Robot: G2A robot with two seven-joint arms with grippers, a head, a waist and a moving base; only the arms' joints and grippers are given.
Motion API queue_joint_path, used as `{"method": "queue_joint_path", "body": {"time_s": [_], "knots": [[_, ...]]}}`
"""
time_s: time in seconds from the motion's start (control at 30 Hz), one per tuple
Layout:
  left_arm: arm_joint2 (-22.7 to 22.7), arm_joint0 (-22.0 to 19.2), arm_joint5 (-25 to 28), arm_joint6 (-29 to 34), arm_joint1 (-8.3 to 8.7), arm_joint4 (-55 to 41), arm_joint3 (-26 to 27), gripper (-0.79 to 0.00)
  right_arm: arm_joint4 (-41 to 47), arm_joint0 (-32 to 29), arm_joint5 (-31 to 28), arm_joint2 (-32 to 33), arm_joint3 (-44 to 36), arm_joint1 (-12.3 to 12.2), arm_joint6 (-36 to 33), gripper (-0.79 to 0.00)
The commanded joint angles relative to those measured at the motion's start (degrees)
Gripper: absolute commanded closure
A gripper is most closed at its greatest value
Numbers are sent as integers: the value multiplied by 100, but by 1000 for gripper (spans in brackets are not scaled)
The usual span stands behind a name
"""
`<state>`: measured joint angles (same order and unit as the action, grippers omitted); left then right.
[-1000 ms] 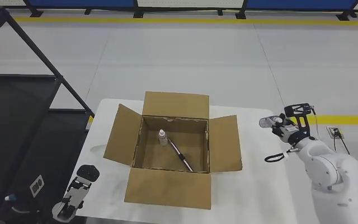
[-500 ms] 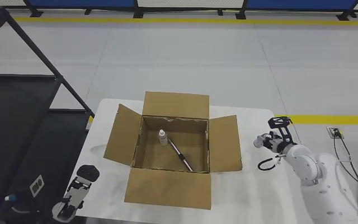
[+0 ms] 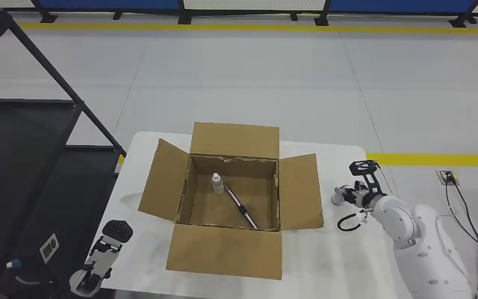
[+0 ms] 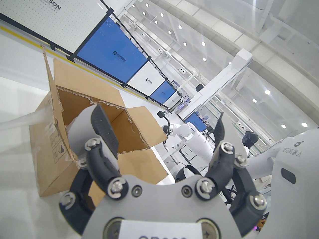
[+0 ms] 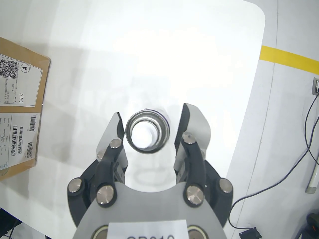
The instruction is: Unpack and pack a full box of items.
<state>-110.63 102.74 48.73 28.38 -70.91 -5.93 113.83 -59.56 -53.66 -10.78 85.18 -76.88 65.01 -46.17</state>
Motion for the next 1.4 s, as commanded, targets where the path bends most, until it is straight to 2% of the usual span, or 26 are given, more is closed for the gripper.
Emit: {"method": "queue_joint_path", "body": {"time_s": [0.0,0.1,0.2,0.4,0.53,0.67,0.77,0.87,1.07,1.23,1.37], "knots": [[0,0,0,0,0,0,0,-785,11,-7,24,-7,-35,-4,-23,-785],[0,0,0,0,0,0,0,-785,39,-15,47,-3,-120,-13,-35,-785],[0,0,0,0,0,0,0,-785,217,-79,77,147,-402,-25,297,-785],[-139,1,-72,-338,-7,170,-3,-785,718,-473,-181,408,-1890,-36,1254,-785],[-405,131,-15,-704,-18,65,-67,-785,1101,-611,-614,-67,-2905,0,1310,-785],[-619,254,22,-889,-20,-180,-214,-785,1315,-243,-883,-1035,-3092,79,817,-785],[-703,341,89,-909,-17,-415,-334,-785,1353,327,-920,-1993,-2748,203,380,-785],[-762,432,207,-872,-15,-566,-423,-785,1365,1043,-838,-2924,-2009,399,154,-785],[-789,595,381,-812,-20,-695,-512,-785,1507,2355,-464,-4457,-148,988,352,-785],[-777,672,447,-736,-19,-785,-544,-785,1435,3112,-57,-5314,1220,1552,822,-785],[-774,681,456,-708,-17,-803,-545,-785,1809,3401,8,-5619,1957,1962,1242,-785]]}}
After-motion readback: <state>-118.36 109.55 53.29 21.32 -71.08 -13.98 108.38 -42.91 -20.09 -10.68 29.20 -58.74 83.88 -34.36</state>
